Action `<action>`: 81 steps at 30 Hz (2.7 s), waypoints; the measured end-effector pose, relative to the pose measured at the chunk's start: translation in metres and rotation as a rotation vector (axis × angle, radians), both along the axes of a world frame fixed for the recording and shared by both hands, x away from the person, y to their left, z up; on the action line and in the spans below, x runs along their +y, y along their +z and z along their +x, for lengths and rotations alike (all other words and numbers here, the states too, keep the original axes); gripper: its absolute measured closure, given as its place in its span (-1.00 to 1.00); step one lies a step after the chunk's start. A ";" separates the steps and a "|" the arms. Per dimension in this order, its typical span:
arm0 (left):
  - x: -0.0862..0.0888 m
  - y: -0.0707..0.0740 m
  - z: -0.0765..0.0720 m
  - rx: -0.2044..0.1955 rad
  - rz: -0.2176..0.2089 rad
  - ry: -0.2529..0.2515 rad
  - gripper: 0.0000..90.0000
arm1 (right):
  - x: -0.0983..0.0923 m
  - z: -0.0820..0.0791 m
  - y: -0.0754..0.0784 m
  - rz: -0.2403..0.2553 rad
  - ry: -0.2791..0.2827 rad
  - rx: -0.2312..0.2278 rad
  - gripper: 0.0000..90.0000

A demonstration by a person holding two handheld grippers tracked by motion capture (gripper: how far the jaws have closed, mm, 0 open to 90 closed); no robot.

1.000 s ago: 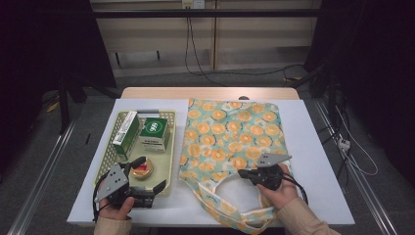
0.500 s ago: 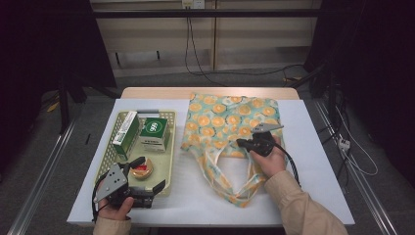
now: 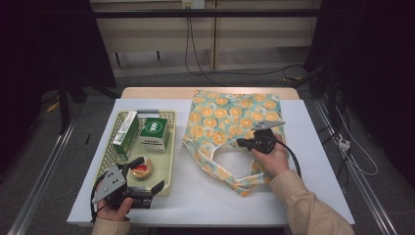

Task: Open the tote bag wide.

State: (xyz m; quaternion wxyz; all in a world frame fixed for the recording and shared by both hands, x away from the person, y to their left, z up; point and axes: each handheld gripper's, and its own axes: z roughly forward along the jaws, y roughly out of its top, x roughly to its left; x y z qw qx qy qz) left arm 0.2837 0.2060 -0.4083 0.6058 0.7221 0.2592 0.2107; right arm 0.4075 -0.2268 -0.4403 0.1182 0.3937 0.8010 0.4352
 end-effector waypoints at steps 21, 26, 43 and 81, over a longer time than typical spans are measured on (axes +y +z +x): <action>-0.002 0.000 -0.001 -0.002 0.005 -0.001 -0.94 | 0.028 -0.070 0.026 -0.020 0.207 0.004 0.08; -0.002 -0.001 0.000 0.001 0.006 -0.001 -0.94 | 0.046 -0.079 0.002 -0.001 0.275 0.075 0.15; -0.001 0.000 0.001 0.001 0.004 0.001 -0.94 | 0.066 -0.086 -0.003 0.054 0.373 0.131 0.99; -0.001 0.000 0.003 0.000 -0.003 0.002 -0.94 | -0.012 0.057 0.002 0.086 0.000 0.087 0.95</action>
